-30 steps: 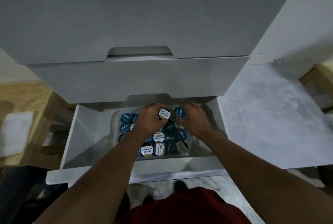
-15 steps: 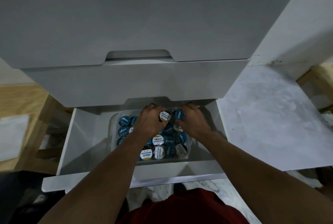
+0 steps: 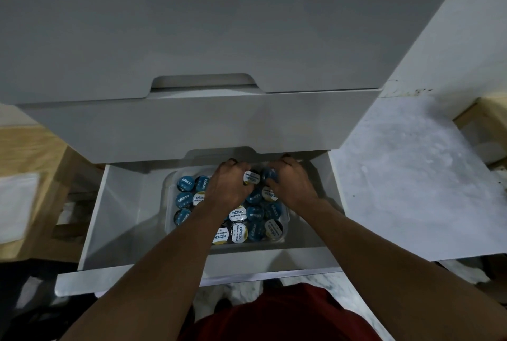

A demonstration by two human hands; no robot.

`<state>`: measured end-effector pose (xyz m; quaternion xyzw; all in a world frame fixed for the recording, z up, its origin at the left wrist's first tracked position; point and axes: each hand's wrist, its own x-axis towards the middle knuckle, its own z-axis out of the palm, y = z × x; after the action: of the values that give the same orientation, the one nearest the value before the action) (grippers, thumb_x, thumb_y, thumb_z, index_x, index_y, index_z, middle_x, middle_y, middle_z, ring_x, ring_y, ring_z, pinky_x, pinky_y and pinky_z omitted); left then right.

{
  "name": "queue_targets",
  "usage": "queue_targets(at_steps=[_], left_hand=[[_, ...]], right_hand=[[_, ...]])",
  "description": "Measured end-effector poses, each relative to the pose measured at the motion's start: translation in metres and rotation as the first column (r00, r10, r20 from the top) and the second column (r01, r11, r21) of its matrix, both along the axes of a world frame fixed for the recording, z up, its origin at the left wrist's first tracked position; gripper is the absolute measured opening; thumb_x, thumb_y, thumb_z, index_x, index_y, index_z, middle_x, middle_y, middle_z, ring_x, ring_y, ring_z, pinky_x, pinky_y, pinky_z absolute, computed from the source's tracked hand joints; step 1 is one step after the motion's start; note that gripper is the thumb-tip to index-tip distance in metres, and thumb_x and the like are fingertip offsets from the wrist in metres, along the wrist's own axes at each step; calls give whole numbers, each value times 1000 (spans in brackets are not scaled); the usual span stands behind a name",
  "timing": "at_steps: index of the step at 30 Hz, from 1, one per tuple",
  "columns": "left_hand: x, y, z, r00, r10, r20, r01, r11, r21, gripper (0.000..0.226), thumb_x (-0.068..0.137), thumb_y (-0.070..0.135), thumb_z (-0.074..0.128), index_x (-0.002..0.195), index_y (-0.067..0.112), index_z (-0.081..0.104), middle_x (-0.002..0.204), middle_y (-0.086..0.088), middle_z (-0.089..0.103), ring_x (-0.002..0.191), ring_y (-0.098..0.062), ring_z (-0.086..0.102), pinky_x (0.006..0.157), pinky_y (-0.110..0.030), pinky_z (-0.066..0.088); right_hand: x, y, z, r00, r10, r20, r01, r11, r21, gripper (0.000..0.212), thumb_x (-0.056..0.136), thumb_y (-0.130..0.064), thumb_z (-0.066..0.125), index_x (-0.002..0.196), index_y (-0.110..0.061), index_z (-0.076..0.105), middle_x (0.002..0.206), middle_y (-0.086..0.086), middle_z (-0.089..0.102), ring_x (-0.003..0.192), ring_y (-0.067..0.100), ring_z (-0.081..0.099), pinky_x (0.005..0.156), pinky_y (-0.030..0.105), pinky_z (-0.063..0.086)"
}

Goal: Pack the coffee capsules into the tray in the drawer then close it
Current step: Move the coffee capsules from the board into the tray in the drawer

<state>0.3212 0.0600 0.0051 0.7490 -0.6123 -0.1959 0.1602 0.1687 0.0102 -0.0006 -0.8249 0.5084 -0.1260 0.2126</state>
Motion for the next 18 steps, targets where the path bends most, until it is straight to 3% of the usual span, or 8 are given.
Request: queue_targets(at_steps=[7, 18], left_hand=[[4, 1, 0, 1000, 1, 27, -1, 1000, 0, 38, 79, 25, 69, 115, 18, 62, 109, -9, 61, 105, -26, 55, 84, -35, 49], [6, 2, 5, 998, -26, 54, 25, 999, 34, 44, 81, 28, 69, 123, 17, 58, 116, -10, 59, 110, -26, 52, 89, -36, 48]], right_hand=[[3, 2, -4, 1000, 30, -9, -30, 999, -45, 18, 86, -12, 64, 102, -8, 70, 105, 12, 61, 96, 25, 56, 89, 36, 50], [3, -6, -4, 994, -40, -104, 44, 998, 34, 16, 82, -9, 64, 96, -13, 69, 112, 13, 62, 113, 27, 48, 97, 36, 44]])
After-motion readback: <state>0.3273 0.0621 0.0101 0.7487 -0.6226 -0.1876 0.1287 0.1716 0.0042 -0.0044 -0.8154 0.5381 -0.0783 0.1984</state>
